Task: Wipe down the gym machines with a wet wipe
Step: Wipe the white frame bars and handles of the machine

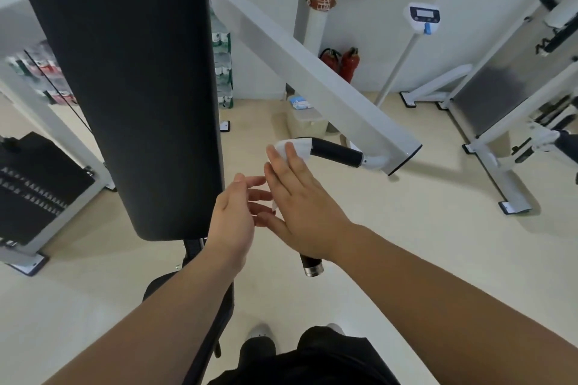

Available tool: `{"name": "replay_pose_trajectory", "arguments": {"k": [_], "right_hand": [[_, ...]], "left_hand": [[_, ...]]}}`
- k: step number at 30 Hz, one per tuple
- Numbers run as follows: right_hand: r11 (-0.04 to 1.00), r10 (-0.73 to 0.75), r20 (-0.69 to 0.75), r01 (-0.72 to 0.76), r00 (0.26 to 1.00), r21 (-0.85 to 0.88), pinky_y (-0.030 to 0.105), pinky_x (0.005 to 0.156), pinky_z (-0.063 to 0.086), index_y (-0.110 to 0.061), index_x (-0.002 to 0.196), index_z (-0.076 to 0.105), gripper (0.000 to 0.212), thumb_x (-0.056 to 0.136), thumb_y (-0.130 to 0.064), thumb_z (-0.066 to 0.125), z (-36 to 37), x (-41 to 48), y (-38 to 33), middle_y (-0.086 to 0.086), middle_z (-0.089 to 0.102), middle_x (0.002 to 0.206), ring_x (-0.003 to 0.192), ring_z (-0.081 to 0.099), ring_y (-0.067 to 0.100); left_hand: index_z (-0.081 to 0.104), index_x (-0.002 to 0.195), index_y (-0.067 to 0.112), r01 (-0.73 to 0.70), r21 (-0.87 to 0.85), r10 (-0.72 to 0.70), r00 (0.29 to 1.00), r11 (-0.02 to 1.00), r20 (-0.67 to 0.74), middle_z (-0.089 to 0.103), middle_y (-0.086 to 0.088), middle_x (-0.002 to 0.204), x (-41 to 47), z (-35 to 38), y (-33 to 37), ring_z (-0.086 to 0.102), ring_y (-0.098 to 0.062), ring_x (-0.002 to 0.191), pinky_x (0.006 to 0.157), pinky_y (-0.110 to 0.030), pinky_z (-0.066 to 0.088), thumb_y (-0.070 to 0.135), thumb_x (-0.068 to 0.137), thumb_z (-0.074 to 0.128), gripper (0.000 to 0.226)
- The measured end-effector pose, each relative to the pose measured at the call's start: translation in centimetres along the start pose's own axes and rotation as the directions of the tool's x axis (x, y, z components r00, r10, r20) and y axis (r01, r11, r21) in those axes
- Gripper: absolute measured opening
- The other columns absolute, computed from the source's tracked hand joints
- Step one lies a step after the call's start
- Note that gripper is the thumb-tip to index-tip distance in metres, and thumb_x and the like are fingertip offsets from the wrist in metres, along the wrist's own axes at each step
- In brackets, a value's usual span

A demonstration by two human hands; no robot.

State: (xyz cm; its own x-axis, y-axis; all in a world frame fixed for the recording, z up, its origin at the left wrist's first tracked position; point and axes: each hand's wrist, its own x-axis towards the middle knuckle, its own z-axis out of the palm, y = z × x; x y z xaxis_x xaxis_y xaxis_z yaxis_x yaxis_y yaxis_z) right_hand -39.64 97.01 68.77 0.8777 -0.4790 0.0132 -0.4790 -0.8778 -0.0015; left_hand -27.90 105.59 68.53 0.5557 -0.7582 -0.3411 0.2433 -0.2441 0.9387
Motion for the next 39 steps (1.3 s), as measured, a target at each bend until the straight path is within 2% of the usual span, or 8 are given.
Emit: {"name": "replay_pose_trajectory", "arguments": {"k": [9,11,17,21,27,30,35,39], "right_hand": [[0.961,-0.076,-0.324,0.156,0.943,0.228,0.043,0.119,0.035,-0.007,0.137,0.062,0.037,0.102,-0.010,0.053,4.8,-7.7,-0.9,0.009,0.050,0.153,0.149,0.036,0.021],[0.942,0.067,-0.389,0.070,0.919,0.328,0.039,0.116,0.040,-0.004,0.144,0.054,0.045,0.099,-0.002,0.059,4.7,-7.0,-1.4,0.015,0.042,0.157,0.143,0.042,0.025],[0.749,0.432,-0.017,-0.349,0.902,0.563,0.033,0.104,0.047,-0.013,0.162,-0.006,0.076,0.107,-0.019,0.047,2.1,-0.9,-2.7,0.006,0.007,0.171,0.137,0.048,0.025],[0.844,0.366,-0.090,-0.290,0.926,0.450,0.023,0.099,0.046,-0.006,0.160,-0.010,0.080,0.106,-0.017,0.048,2.6,-1.9,-2.7,0.013,-0.013,0.169,0.137,0.048,0.026],[0.942,0.120,-0.071,-0.091,0.990,0.323,0.035,0.123,0.006,-0.010,0.159,-0.019,0.092,0.101,-0.011,0.053,5.5,-10.1,-2.9,0.011,-0.028,0.166,0.156,-0.014,0.030],[0.916,0.070,-0.036,-0.050,0.997,0.398,0.038,0.125,0.008,-0.012,0.159,-0.019,0.087,0.105,-0.019,0.049,5.3,-10.3,-2.3,0.006,-0.032,0.165,0.155,-0.020,0.025],[0.745,0.250,-0.034,-0.170,0.968,0.645,0.033,0.093,0.053,-0.019,0.159,-0.017,0.081,0.107,-0.021,0.046,2.5,-3.4,-1.2,0.000,-0.028,0.167,0.127,0.055,0.031],[0.770,0.265,-0.064,-0.172,0.962,0.614,0.034,0.088,0.055,-0.019,0.158,-0.019,0.083,0.107,-0.018,0.046,2.8,-3.0,-1.6,0.005,-0.023,0.168,0.116,0.061,0.032]], "left_hand": [[0.062,0.128,0.040,-0.083,0.166,0.063,0.991,0.983,0.119,0.064,0.016,0.121,-0.9,-0.4,0.2,0.065,-0.014,0.098,0.091,-0.038,0.054,0.046,0.109,0.020,0.047],[0.063,0.129,0.040,-0.084,0.169,0.057,0.985,0.982,0.161,0.068,0.015,0.117,-1.3,-0.4,0.1,0.066,-0.016,0.099,0.093,-0.043,0.054,0.047,0.109,0.019,0.050],[0.065,0.124,0.043,-0.079,0.255,0.039,0.987,0.964,0.158,0.068,0.001,0.109,-1.2,-0.7,1.5,0.062,-0.018,0.101,0.093,-0.039,0.050,0.051,0.108,0.017,0.052],[0.054,0.137,0.043,-0.123,0.307,0.064,0.978,0.944,0.197,0.062,0.009,0.125,-0.8,-0.5,1.9,0.060,-0.012,0.107,0.099,-0.038,0.050,0.051,0.107,0.017,0.048],[0.040,0.145,0.052,-0.195,0.397,0.102,0.965,0.897,0.243,0.056,0.016,0.129,-1.5,-0.3,1.1,0.059,-0.005,0.097,0.094,-0.032,0.047,0.059,0.103,0.017,0.048],[0.037,0.147,0.053,-0.203,0.390,0.108,0.962,0.898,0.251,0.055,0.021,0.132,-1.7,0.0,0.7,0.061,-0.005,0.099,0.095,-0.033,0.049,0.062,0.102,0.019,0.049],[0.047,0.145,0.046,-0.167,0.329,0.109,0.976,0.929,0.188,0.059,0.017,0.130,-1.3,0.3,0.7,0.060,-0.012,0.105,0.091,-0.032,0.052,0.051,0.107,0.022,0.045],[0.050,0.143,0.041,-0.201,0.382,0.146,0.975,0.902,0.169,0.059,0.019,0.129,-1.0,0.1,1.2,0.060,-0.010,0.105,0.102,-0.042,0.050,0.050,0.106,0.022,0.047]]}}
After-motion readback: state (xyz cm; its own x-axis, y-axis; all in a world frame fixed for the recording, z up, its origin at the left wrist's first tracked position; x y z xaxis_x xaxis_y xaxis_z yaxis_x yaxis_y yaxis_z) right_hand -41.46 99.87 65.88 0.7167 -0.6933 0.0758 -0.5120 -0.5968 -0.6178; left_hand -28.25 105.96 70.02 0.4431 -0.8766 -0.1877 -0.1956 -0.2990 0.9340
